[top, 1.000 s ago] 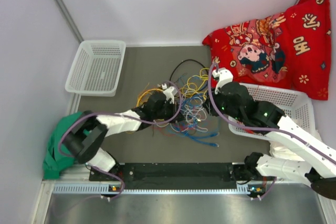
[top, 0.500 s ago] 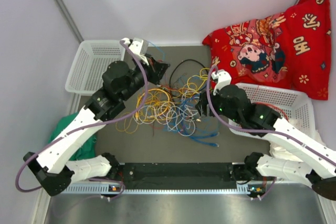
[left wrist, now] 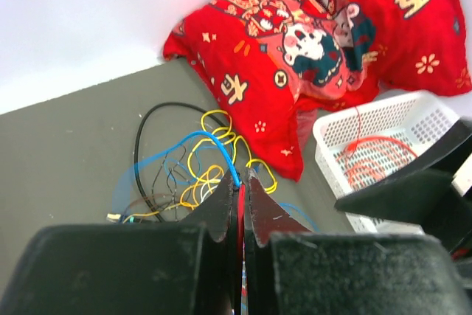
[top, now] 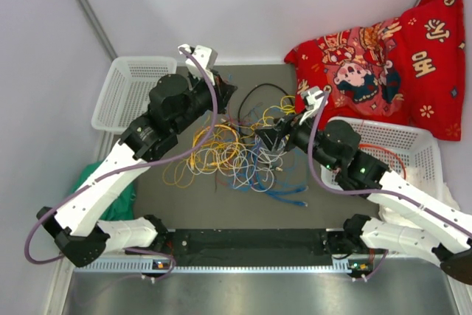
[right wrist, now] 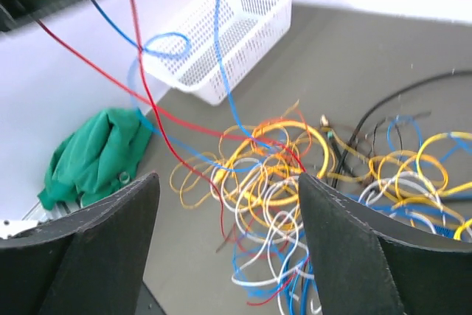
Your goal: Untangle the cables
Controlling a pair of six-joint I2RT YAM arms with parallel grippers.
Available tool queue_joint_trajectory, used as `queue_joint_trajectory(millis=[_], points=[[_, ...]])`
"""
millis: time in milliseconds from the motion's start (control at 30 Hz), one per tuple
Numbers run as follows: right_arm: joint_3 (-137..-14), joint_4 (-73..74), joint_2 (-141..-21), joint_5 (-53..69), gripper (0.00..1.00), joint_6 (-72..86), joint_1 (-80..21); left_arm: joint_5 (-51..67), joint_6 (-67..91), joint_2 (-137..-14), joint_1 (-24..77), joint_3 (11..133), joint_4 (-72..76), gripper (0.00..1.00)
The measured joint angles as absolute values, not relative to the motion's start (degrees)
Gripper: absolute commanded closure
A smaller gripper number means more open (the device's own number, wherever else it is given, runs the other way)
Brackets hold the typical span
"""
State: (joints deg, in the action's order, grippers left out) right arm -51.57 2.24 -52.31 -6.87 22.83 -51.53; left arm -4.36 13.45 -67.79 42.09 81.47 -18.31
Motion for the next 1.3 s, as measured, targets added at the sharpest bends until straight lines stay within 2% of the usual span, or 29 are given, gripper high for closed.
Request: queue_joint_trajectory(millis=[233,267,300,367,400,467,500,533,833,1000,1133,1300], points=[[-53.8,-4.7,-54.8,-4.3,0.30,20.5,-51.5,-2.6,13.1,-67.5,42.1,79.1,-18.5,1.00],[-53.8,-5.0,-55.0,-4.2,0.30,20.5,-51.5,-2.5,13.1,-67.5,42.1,79.1,-18.5,0.91],[-54.4,-4.8,-55.8,-4.6,0.30,20.1,-51.5,-2.5,13.1,-67.7,42.1,79.1,-18.6,0.75],[-56.1,-3.2,-57.3,-6.6,0.30,19.6,-51.5,-2.7,13.2,-68.1,42.1,79.1,-18.9,0.59],[-57.0,-1.9,-58.1,-8.2,0.30,19.1,-51.5,-3.0,13.4,-68.6,42.1,79.1,-19.7,0.41],[-57.7,0.6,-58.4,-11.7,0.30,18.0,-51.5,-3.6,13.5,-70.1,42.1,79.0,-21.4,0.27],[-57.7,1.7,-58.3,-13.0,0.30,17.7,-51.5,-3.7,13.4,-70.8,42.1,78.7,-22.0,0.12],[-57.7,3.4,-58.1,-14.9,0.30,17.3,-51.5,-4.0,14.0,-71.7,42.1,78.0,-22.7,0.01],[-55.5,14.9,-56.8,-21.8,0.31,19.2,-50.2,-9.3,16.5,-71.2,42.1,66.3,-25.5,0.01],[-53.8,18.8,-56.7,-22.4,0.31,21.3,-49.3,-11.2,19.8,-68.9,41.0,61.1,-23.2,0.12],[-53.6,19.9,-56.5,-22.4,0.31,22.1,-49.2,-10.3,22.2,-73.4,38.5,60.9,-21.9,0.16],[-53.2,20.3,-55.6,-22.4,0.31,22.7,-49.2,-5.9,23.2,-82.6,37.7,61.1,-20.1,0.15]])
